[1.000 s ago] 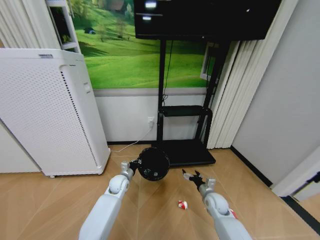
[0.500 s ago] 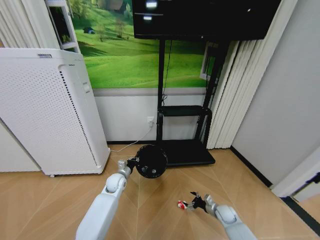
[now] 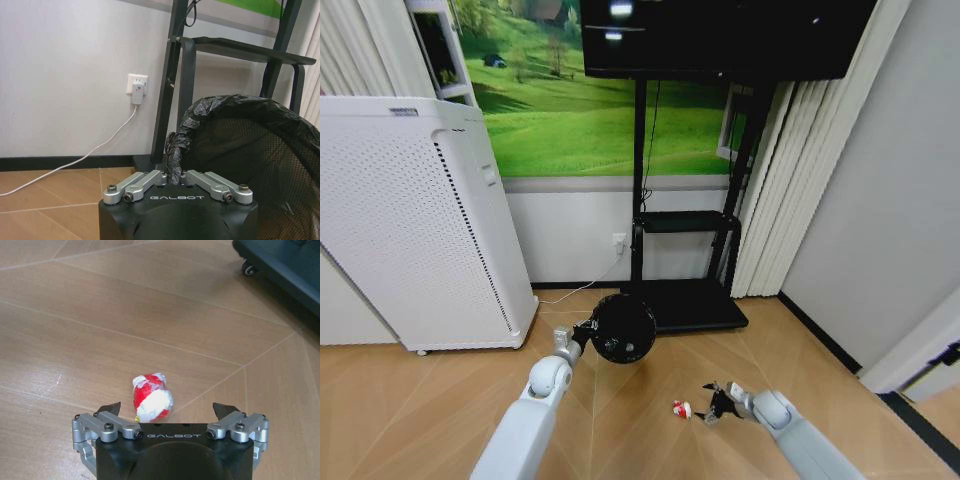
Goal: Pick up the trash bin and place the garbage on the floor into it.
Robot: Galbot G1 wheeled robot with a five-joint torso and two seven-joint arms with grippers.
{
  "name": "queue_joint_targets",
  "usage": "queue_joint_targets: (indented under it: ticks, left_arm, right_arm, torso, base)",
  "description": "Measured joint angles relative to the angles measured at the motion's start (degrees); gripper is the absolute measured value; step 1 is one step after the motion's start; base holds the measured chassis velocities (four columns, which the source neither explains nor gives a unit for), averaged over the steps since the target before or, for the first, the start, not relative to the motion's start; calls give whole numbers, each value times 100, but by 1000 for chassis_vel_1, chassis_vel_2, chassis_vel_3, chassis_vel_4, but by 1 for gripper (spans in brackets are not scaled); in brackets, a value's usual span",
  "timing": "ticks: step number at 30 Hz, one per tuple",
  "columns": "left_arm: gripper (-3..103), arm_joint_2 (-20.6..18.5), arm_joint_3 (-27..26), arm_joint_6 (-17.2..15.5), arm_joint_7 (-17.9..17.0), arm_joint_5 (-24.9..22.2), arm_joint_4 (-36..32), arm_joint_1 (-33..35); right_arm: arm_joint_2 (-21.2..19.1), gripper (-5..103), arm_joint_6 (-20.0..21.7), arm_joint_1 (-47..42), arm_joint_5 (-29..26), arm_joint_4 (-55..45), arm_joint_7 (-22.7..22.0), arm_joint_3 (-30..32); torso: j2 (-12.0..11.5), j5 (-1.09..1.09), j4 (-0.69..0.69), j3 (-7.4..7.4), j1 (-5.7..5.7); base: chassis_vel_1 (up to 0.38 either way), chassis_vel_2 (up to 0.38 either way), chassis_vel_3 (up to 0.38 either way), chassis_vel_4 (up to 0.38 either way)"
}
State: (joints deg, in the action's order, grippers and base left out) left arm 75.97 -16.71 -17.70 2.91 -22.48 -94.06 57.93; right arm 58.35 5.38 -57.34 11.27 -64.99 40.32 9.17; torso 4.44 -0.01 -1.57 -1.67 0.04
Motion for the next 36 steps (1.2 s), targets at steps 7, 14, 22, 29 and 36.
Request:
queue_joint_targets:
  ticks: [7, 14, 22, 29, 36]
  left_arm:
    - [4, -51, -42, -26, -22, 0, -162, 143]
    - [4, -83, -159, -26, -21, 4, -252, 249]
    - [4, -57, -186, 9, -14, -14, -262, 267]
    - [4, -55, -183, 14, -8, -107, -268, 222]
    - [4, -60, -183, -18, 14, -361, -359, 209]
  right_arm:
    - [317, 100, -77, 159, 197, 319, -188, -183]
    - [691, 100, -145, 381, 425, 805, -447, -312]
    - [778, 88, -118, 451, 465, 935, -581, -327]
    - [762, 61, -95, 436, 559, 942, -652, -308]
    - [764, 40, -94, 425, 558, 1012, -659, -252]
  torso:
    - [0, -1, -1, 0, 0]
    - [0, 0, 0, 0, 0]
    - [0, 0, 0, 0, 0]
    - [0, 0, -1, 0, 0]
    - [0, 1, -1, 0, 0]
  base:
    - [0, 0, 0, 0]
    - [0, 0, 0, 0]
    - [0, 0, 0, 0]
    - [0, 0, 0, 0]
    - [0, 0, 0, 0]
